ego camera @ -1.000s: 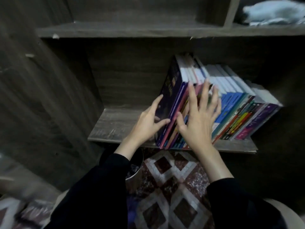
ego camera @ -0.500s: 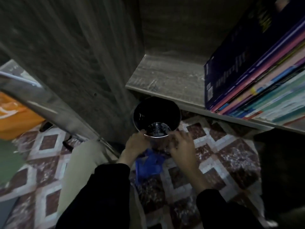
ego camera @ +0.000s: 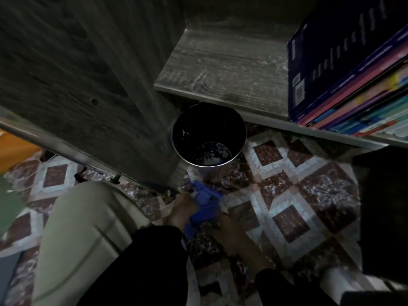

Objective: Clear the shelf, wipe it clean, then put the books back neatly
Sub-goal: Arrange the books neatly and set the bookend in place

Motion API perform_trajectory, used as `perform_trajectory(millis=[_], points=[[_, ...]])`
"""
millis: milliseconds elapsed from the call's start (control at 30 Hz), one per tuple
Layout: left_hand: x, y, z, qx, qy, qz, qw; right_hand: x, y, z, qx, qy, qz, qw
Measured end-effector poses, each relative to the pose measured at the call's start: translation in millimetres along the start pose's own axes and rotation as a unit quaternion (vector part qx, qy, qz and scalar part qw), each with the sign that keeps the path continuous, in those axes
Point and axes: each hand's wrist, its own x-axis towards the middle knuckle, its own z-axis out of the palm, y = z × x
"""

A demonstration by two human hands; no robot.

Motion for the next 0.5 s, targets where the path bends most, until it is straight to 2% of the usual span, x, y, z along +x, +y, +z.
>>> perform_trajectory(millis=[133, 233, 300, 367, 500], points=[[-12.1, 28.5, -16.8, -0.087, -0.08, 0.027, 0.993, -2.8, -1.8, -0.9, 0.028, -0.045, 0.009, 0.999], [-18.8, 38.8, -16.4, -0.188, -0.163, 0.014, 0.968, -4.2, 2.9, -10.2, -0.028, -0.007, 0.029, 0.999], [-22.3, 44.6, -16.0, -0.237, -0.187, 0.005, 0.953, -11.8, 10.5, -27.8, -0.054, -0.001, 0.054, 0.997], [-23.8, 51.4, -15.4, -0.224, -0.187, 0.017, 0.956, -23.8, 19.8, -49.5, 0.014, -0.003, 0.088, 0.996], [-29.8, 61.2, -19.6, -0.117, -0.114, 0.067, 0.984, -42.9, 24.0, -92.9, 0.084, -0.013, 0.137, 0.987]])
